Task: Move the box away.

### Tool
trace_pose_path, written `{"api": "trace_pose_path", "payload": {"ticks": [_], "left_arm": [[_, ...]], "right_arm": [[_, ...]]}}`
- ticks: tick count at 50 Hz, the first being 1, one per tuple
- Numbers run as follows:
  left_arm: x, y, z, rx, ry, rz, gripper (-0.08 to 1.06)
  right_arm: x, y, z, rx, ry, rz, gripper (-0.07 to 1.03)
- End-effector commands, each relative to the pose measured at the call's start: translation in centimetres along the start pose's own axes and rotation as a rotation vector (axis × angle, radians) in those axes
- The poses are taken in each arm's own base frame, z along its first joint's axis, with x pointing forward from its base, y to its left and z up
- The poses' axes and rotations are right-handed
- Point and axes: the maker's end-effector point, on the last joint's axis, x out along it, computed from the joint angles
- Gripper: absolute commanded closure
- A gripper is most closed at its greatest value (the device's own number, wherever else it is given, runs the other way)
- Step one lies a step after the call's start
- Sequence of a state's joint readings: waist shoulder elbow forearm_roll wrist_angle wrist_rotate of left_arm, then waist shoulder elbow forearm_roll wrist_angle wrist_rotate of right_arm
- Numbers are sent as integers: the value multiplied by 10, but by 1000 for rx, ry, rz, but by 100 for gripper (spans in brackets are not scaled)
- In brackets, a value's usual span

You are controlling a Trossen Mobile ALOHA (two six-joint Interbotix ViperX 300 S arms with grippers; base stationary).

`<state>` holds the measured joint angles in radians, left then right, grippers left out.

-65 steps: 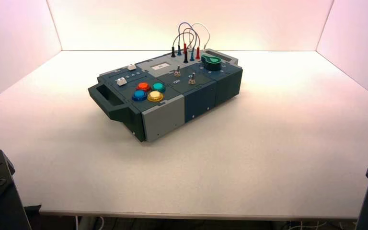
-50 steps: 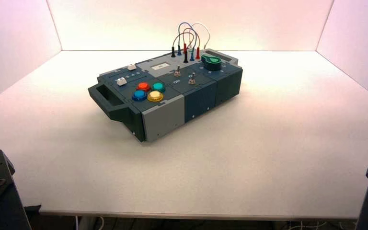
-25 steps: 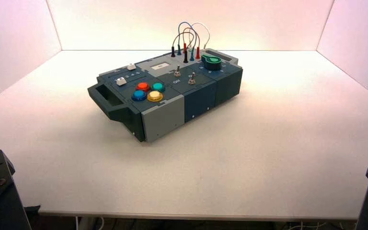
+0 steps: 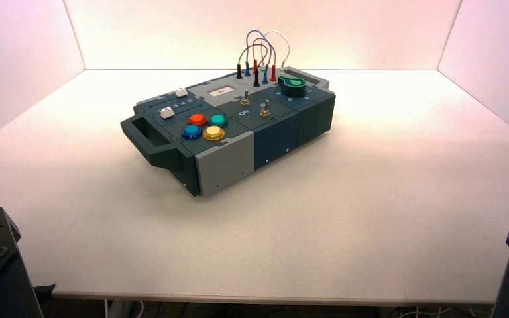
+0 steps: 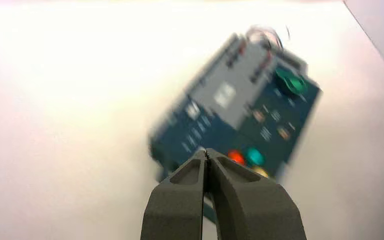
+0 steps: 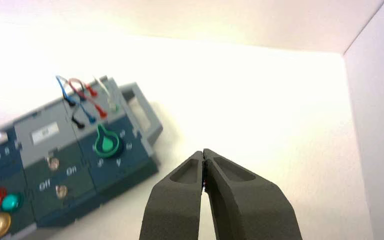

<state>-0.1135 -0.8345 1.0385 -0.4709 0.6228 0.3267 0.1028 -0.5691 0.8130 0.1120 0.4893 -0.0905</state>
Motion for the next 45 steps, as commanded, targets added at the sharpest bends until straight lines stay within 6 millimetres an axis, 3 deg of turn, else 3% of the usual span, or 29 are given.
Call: {"api": "trace_pose_path", "payload": {"ticks": [1,17,29,45], "left_arm": [[-5,-10,-9,-86,100,-41,101],[-2,-12,-44,-272,257,-44,101],[24,1,-67,-394,349,13,101],[46,12,-66,-421,355,50,101]], "right_arm": [[10,2,10,-13,78,10,98],[39,17,1,-105,292,61,98],[56,33,2,-168,343,97,98],[80,34,3,-195,389,103,98]]}}
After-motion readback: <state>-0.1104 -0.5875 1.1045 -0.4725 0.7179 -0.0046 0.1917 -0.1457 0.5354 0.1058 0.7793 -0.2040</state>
